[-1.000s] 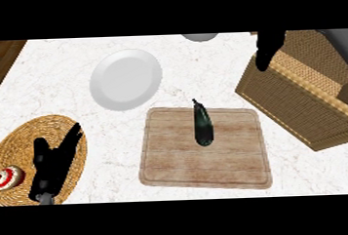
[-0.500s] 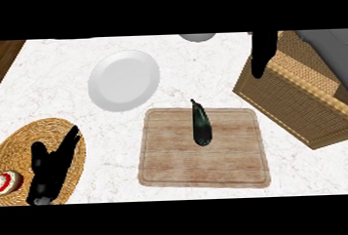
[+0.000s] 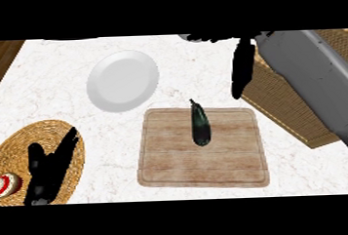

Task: Pick the eggplant from the cutting board and place it in the basket

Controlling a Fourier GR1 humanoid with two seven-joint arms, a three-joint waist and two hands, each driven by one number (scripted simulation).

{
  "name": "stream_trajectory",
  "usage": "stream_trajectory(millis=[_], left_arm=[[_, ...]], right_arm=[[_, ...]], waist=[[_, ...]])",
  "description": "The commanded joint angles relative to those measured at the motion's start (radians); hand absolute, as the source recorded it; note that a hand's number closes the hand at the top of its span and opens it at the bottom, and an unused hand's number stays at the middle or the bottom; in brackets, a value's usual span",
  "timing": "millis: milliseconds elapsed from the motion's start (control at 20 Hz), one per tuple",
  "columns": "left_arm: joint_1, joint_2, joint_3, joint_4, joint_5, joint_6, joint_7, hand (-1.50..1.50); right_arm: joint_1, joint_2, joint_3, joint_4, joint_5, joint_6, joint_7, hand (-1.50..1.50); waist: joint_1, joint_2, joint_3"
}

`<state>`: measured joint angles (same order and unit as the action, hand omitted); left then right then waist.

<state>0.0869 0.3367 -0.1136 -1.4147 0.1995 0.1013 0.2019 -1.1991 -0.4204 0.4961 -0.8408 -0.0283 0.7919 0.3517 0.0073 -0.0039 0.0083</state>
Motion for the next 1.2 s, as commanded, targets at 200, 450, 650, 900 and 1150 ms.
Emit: stream_trajectory(millis=[200,450,650,900,1150], left_arm=[[0.031,-0.051,-0.021,0.055,-0.024,0.008,0.017,0.0],[-0.044,-0.044,-0.006,0.049,-0.019,0.0,0.112,0.0],[-0.002,-0.036,0.018,0.062,-0.019,-0.035,0.042,0.0],[0.043,-0.058,0.008,0.032,-0.046,-0.018,0.035,0.0],[0.039,-0.029,0.034,-0.064,-0.025,-0.042,0.113,0.0]], right_arm=[[0.111,0.088,0.058,-0.005,0.154,-0.076,-0.033,-1.5],[0.147,0.138,0.053,0.029,0.212,-0.101,-0.073,-1.5],[0.192,0.116,0.033,0.009,0.257,-0.107,-0.116,-1.5],[0.239,0.156,0.026,-0.014,0.311,-0.157,-0.12,-1.5],[0.274,0.203,0.019,-0.006,0.371,-0.181,-0.114,-1.5]], waist=[[0.004,0.007,-0.009],[0.001,0.008,-0.008],[-0.001,0.006,-0.008],[0.0,0.004,-0.008],[0.003,0.004,-0.008]])
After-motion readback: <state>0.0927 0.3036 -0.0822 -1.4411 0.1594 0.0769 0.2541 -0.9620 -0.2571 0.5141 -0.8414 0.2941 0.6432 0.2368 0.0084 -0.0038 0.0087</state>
